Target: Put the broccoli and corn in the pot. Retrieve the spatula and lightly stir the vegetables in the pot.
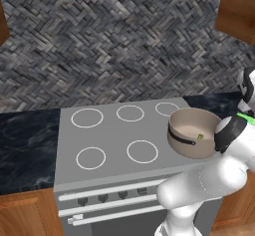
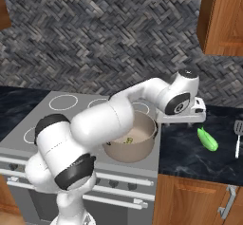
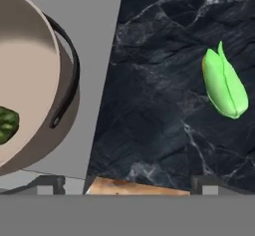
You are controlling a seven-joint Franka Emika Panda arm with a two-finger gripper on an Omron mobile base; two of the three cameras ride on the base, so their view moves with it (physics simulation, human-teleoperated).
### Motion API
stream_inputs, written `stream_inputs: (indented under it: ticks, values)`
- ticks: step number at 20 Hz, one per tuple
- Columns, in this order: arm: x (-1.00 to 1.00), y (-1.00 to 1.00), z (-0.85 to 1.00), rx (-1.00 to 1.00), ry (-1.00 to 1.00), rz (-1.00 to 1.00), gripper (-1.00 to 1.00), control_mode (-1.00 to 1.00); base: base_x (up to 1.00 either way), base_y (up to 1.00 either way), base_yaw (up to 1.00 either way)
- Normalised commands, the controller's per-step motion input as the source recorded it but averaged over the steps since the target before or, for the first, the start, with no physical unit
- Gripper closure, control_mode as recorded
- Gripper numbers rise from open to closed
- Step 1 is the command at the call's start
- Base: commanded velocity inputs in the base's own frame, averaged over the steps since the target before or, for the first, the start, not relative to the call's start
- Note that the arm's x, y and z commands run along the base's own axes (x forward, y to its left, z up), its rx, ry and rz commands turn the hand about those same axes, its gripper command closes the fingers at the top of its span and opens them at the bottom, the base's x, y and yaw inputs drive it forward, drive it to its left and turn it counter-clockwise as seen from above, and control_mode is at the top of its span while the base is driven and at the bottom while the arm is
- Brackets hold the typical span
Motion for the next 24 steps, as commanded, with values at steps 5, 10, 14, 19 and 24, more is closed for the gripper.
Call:
stream_inputs:
  ticks: [5, 10, 14, 19, 24]
  values:
    - [0.1, -0.41, -0.25, -0.07, 0.0, 0.14, -1.0, -1.0, 0.0, 0.0, 0.0]
    - [0.18, -0.2, -0.22, -0.17, 0.02, 0.06, -1.0, -1.0, 0.0, 0.0, 0.0]
    - [0.19, -0.15, -0.19, -0.02, 0.09, 0.0, -1.0, -1.0, 0.0, 0.0, 0.0]
    - [0.07, -0.13, -0.18, 0.0, 0.0, 0.0, -1.0, -1.0, 0.0, 0.0, 0.0]
    - [0.25, -0.16, -0.14, 0.0, 0.0, 0.0, -1.0, -1.0, 0.0, 0.0, 0.0]
